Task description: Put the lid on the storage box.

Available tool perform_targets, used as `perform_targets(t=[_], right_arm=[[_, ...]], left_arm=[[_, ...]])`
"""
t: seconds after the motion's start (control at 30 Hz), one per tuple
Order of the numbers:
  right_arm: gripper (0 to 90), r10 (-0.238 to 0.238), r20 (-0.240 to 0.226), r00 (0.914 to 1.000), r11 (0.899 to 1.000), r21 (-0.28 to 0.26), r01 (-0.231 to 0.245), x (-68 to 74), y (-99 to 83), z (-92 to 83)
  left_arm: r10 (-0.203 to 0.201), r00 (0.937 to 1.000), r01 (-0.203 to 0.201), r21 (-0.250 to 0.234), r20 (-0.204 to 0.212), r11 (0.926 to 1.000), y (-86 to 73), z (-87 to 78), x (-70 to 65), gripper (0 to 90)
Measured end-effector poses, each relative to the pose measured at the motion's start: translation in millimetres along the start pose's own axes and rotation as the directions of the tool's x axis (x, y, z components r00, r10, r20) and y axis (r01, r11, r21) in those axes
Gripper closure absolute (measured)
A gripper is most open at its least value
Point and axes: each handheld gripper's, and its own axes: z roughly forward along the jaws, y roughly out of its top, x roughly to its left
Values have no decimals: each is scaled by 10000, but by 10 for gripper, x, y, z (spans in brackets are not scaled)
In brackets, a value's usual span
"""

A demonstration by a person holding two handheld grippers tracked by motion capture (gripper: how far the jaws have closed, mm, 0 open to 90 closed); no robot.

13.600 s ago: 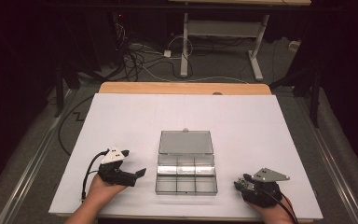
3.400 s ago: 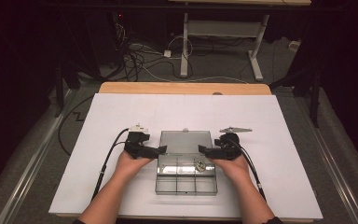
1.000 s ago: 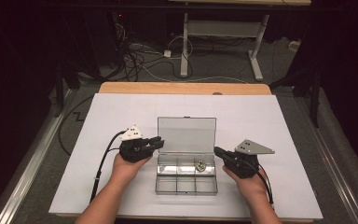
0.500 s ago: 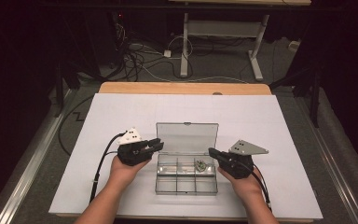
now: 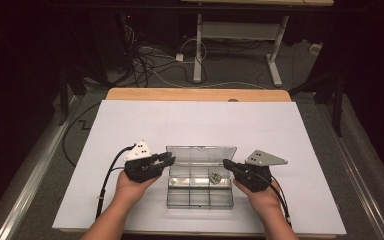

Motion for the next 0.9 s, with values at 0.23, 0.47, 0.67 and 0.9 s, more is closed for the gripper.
perform_targets(t=[0.23, 0.47, 0.67, 0.9], right_arm=[[900, 29, -31, 10000, 10000, 66, -29, 14, -7, -2], [900, -46, -135, 9999, 9997, 226, 49, 37, -29, 1], [900, -75, -163, 9998, 9996, 268, 80, 57, -44, -16], [900, -84, -192, 9998, 9995, 310, 90, 72, -63, -31]], left_arm=[[59, 10000, -58, 95, -77, 9999, -24, -36, -23, 699], [126, 9999, -124, 262, -46, 9996, -59, -80, -59, 698], [90, 9999, -87, 372, -66, 9993, -90, -141, -81, 677], [-89, 9999, 98, 821, -108, 9966, -224, -243, -122, 656]])
